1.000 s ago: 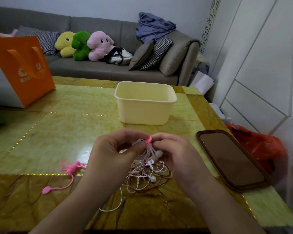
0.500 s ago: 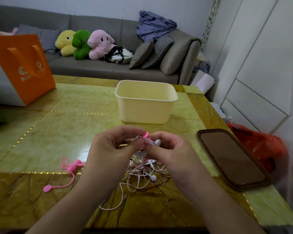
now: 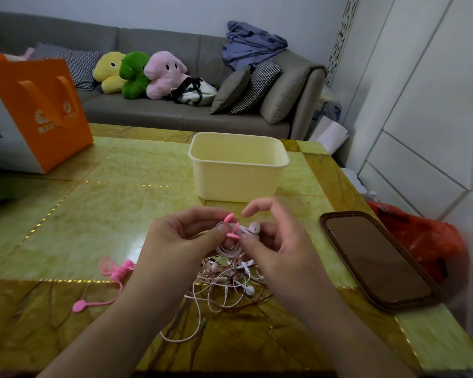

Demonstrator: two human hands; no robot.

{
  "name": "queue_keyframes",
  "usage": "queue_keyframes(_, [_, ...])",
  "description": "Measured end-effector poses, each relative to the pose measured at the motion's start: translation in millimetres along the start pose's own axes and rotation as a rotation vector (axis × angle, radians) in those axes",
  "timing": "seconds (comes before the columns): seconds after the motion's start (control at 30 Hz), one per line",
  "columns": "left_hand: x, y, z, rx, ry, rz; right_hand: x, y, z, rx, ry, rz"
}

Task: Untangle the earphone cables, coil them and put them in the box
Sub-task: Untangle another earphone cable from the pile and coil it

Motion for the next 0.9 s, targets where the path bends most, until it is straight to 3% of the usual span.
queue_keyframes(0.2, [1.8,-1.7,3.6,-0.008,-0.036,-0.026,-4.6,2.1,4.4,-0.233,-0.106,0.118])
queue_keyframes(0.4, [0.9,-2.1,2.4,0.060,-0.007,-0.023,-0.8,1.0,5.0,-0.390,-0.248,-0.083])
queue_keyframes(0.6, [-2.4,2.6,-1.5,0.158,0.040,0.012,-1.8,-6.1,5.7,-0.072,-0.098,-0.070])
queue_keyframes(0.9, [-5.4,7.5,-2.4,0.231,0.062,0.041,0.4,-7.8,7.7,-0.175,-0.164,-0.113])
Point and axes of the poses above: each hand's wrist, its own x-axis towards the middle knuckle, its own y-axis out of the palm, z = x × y, the point moved 4 cm from there along x, towards the middle knuckle, and after that the axes turned 8 degrees about x, right-handed, at the moved point
